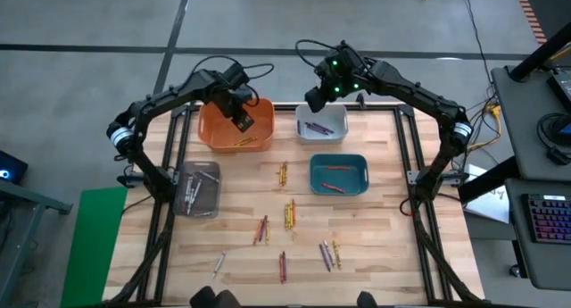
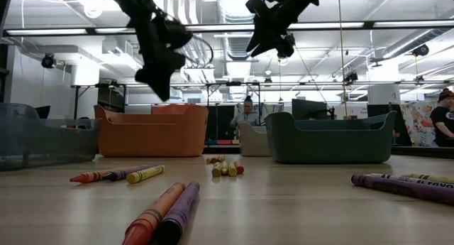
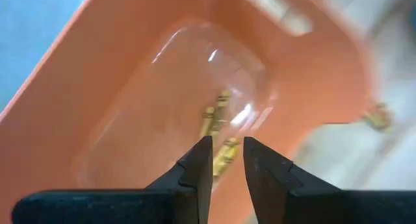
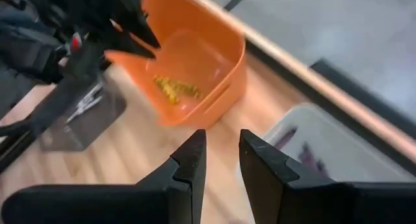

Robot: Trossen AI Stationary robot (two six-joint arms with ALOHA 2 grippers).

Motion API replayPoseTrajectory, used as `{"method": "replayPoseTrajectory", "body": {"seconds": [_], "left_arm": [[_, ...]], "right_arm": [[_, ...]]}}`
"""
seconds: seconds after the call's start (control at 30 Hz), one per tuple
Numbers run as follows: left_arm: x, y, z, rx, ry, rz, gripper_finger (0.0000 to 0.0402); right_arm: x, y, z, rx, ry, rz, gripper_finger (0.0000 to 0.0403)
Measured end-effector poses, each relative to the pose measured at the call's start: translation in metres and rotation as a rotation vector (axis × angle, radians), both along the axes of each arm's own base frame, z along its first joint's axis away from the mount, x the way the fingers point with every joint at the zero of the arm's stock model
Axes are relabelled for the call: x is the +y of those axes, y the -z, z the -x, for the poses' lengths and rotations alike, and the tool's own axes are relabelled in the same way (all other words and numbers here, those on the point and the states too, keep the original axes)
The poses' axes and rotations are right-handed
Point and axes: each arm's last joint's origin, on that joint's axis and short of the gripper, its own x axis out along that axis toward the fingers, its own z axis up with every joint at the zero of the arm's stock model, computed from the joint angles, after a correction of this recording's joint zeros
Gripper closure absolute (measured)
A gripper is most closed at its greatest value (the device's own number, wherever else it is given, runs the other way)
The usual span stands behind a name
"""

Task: Sort crayons
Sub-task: Put the white crayon into the black bin

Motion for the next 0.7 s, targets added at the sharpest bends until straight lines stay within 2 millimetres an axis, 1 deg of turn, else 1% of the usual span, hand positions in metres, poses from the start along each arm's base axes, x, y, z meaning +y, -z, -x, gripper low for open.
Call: {"method": "replayPoseTrajectory", "body": {"seconds": [0.07, 0.17, 0.27, 0.33, 0.53, 0.7], "left_arm": [[-0.008, -0.015, -0.001, -0.040, -0.006, 0.009, 0.0336], [-0.027, -0.035, -0.001, -0.085, -0.011, 0.001, 0.0341], [-0.050, -0.054, 0.000, -0.145, 0.004, -0.015, 0.0344], [-0.068, -0.062, 0.001, -0.179, 0.017, -0.013, 0.0345], [-0.124, -0.076, 0.006, -0.257, 0.002, 0.057, 0.0345], [-0.171, -0.077, 0.006, -0.274, -0.015, 0.110, 0.0345]], "right_arm": [[0.006, 0.001, 0.001, 0.029, -0.006, -0.031, 0.0321], [0.020, 0.001, 0.003, 0.077, -0.037, -0.065, 0.0321], [0.036, 0.000, 0.004, 0.120, -0.074, -0.089, 0.0321], [0.047, -0.001, 0.004, 0.144, -0.095, -0.090, 0.0321], [0.085, -0.004, -0.006, 0.173, -0.183, -0.078, 0.0321], [0.118, -0.006, -0.015, 0.181, -0.262, -0.046, 0.0321]]}}
